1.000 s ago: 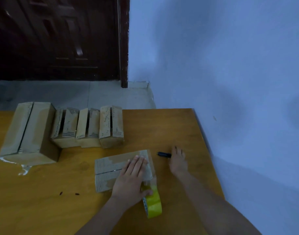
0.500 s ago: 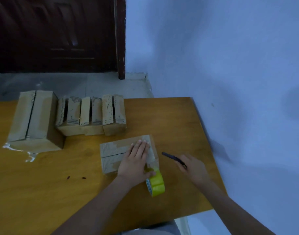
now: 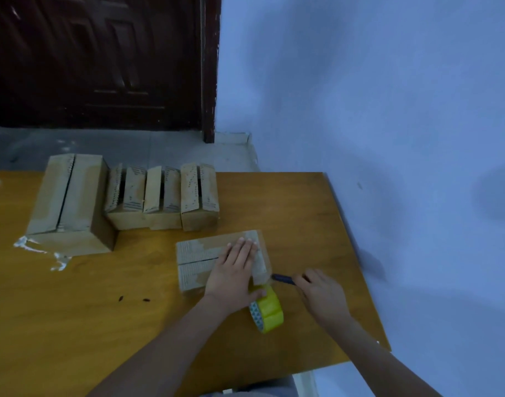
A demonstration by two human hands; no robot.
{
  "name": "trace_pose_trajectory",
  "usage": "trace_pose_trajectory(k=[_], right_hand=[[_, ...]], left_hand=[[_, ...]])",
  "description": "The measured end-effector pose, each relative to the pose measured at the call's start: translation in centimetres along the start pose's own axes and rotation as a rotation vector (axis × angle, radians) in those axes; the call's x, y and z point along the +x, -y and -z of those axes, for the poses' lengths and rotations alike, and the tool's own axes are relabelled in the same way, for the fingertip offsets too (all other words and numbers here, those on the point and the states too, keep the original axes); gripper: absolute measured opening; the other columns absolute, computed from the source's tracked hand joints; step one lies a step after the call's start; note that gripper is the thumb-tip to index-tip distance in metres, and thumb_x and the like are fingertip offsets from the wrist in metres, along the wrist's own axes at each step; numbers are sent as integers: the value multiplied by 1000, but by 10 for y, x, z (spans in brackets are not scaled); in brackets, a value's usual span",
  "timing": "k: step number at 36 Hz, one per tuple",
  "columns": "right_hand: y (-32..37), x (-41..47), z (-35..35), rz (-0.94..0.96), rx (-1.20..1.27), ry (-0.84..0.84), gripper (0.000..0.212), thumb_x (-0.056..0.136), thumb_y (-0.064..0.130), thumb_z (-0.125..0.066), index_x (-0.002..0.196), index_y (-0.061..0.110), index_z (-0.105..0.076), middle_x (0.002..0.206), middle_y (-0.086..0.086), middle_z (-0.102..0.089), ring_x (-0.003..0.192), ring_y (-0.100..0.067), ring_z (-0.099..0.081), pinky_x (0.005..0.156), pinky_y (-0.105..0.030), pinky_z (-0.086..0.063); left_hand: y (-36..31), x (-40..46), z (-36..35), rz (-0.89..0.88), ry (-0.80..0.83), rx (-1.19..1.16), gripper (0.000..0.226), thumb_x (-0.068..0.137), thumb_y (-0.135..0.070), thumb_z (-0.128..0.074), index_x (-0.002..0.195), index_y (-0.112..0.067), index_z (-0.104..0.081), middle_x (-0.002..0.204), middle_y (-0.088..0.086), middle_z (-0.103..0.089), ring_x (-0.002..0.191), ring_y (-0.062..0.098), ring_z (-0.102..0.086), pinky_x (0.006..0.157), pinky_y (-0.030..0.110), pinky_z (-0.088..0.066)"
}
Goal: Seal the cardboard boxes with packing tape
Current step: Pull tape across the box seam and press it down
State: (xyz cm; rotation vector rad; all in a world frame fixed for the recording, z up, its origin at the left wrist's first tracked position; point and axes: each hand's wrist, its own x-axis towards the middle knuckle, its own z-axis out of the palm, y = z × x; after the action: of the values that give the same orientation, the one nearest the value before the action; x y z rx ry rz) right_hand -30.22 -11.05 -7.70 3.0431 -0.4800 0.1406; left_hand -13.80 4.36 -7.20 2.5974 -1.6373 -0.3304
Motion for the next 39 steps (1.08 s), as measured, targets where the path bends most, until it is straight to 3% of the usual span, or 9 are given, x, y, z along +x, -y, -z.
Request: trace_pose_trajectory(k=[4,7,12,15,17,20,29,34,39], right_hand=[[-8,5,-17,-304,38,188,27,60,16,-86,76,20,-65,64,3,-54,55,-16,-57,39,-21,-29],[-2,9,-35,-412,92,306,20,88,14,-60,107,19,-61,94,-4,-61,89,-26,-61,61,-30,-41],[16,20,-47,-625,178,360,30,95,26,-45,125,24,-51,122,2,-52,117,-22,-46,97,-38,-34],[27,20,-39,-676,694,192,39,81,28,-49,117,17,-60,113,-3,-55,108,-20,-51,96,-38,-40],[38,16,-30,-692,1078,196,42,73,33,-49,107,13,-63,110,-6,-57,104,-17,-54,95,-33,-43],[48,9,-25,-714,1362,264,39,74,28,-53,102,3,-65,109,-15,-59,104,-25,-58,86,-28,-47],[49,8,-15,-733,1484,385,20,91,13,-54,106,12,-66,107,-5,-65,93,-15,-65,75,-26,-54],[50,11,-13,-733,1324,405,13,90,14,-59,100,13,-69,103,-2,-66,100,-20,-63,85,-36,-52],[53,11,-7,-789,1365,395,10,88,9,-61,93,8,-70,92,2,-67,88,-16,-65,69,-29,-54]], left_hand=[[0,0,-1,1,-9,-6,106,83,-76,-35,150,-10,13,160,5,7,146,22,12,116,38,13],[1,1,-3,5,-8,-7,106,83,-76,-35,150,-10,13,160,5,8,146,22,13,117,38,13],[0,0,-3,3,-17,-14,104,84,-74,-35,150,-9,13,160,5,10,146,21,14,114,37,16],[0,1,-4,5,-16,-10,104,84,-75,-35,150,-9,13,160,5,10,146,21,15,112,36,17],[0,2,-4,6,-14,-9,105,84,-75,-35,150,-9,13,160,6,10,146,21,15,112,36,17],[0,2,-5,9,-20,-10,105,84,-75,-35,150,-8,12,160,6,9,146,22,14,112,36,17],[0,1,-5,1,-37,-8,104,84,-74,-37,150,-8,10,160,7,6,146,22,11,112,36,16],[0,-1,-6,-9,-32,-39,103,84,-74,-36,151,-9,9,160,7,4,146,22,10,117,37,11],[1,0,-7,-3,-97,-81,96,79,-74,-4,152,-12,-2,159,3,-8,147,20,2,113,32,13]])
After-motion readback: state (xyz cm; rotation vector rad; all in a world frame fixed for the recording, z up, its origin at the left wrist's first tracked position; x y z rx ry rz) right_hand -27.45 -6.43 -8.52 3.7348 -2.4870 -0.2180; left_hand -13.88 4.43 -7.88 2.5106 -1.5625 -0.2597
